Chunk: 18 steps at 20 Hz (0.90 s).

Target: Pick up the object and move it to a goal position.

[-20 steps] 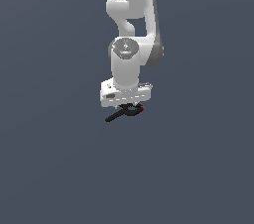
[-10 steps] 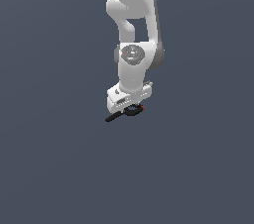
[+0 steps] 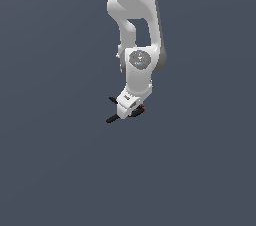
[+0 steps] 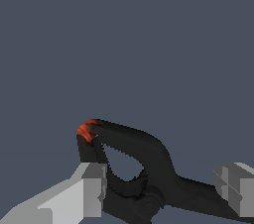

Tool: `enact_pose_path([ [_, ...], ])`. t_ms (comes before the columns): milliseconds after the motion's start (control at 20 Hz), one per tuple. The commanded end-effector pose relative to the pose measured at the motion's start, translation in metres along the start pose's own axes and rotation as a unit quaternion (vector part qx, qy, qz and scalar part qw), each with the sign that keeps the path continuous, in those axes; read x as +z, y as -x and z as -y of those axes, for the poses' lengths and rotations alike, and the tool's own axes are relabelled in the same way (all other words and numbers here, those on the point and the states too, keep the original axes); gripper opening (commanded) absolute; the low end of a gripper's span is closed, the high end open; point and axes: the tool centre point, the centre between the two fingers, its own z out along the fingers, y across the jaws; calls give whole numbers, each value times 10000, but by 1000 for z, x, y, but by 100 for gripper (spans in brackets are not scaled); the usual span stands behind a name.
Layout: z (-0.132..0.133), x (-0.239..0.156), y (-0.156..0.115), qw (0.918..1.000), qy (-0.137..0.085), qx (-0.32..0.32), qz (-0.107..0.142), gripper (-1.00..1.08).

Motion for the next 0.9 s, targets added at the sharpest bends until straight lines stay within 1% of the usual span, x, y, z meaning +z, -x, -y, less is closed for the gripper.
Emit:
enact_pose_path([
  [0,7,6,-2,9991,-3,-416,-15,68],
  [150,15,13,-4,9959,-8,-903,-36,68],
  [300,23,20,-6,9903,-13,-1388,-62,68],
  [600,38,31,-10,9741,-21,-2260,-119,68],
  [850,48,38,-12,9610,-23,-2760,-159,68],
])
